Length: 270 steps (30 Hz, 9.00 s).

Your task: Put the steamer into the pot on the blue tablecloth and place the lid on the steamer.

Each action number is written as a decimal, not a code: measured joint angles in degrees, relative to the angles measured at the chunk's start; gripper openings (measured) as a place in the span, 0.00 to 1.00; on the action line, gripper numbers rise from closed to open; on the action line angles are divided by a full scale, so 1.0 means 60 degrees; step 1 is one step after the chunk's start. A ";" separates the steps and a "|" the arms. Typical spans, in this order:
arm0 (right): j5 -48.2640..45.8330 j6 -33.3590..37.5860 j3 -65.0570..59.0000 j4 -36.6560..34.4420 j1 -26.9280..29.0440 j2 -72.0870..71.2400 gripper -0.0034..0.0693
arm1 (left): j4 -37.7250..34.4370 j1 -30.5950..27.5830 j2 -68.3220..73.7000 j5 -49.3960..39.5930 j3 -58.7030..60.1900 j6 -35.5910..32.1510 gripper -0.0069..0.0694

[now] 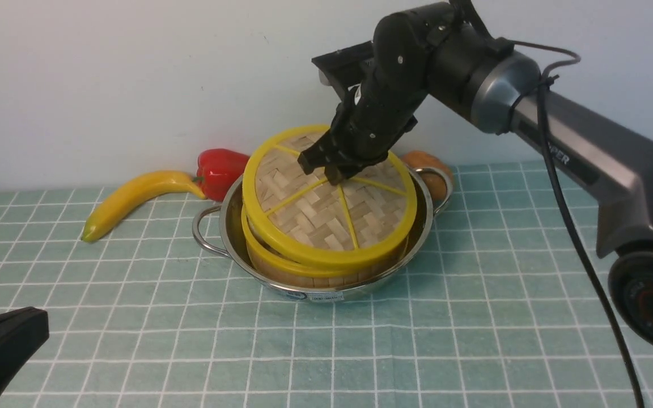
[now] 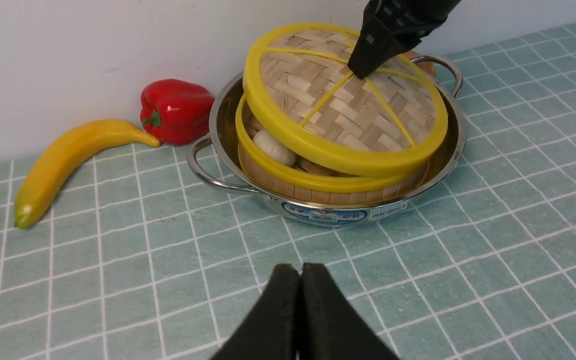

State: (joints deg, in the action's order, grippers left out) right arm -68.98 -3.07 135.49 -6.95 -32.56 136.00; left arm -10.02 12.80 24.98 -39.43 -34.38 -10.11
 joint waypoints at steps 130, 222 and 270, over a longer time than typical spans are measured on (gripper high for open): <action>-0.0116 0.0340 -0.5253 0.1610 0.1745 -1.1194 0.35 | 0.0000 0.0000 0.0000 0.1840 0.0000 0.0000 0.13; 0.9365 0.0304 -2.2488 -0.0019 0.5076 -2.2615 0.28 | 0.0855 -0.0224 -0.0356 0.1860 0.0120 -0.0704 0.34; 0.9365 0.0310 -2.2488 -0.0019 0.5076 -2.2615 0.38 | 0.1952 -0.1677 -0.4167 0.4762 0.5802 -0.0072 0.41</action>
State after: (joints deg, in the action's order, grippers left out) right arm -12.79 -1.21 0.56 -7.07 -2.11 0.32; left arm 1.69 2.74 -0.03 -10.86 0.43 -10.54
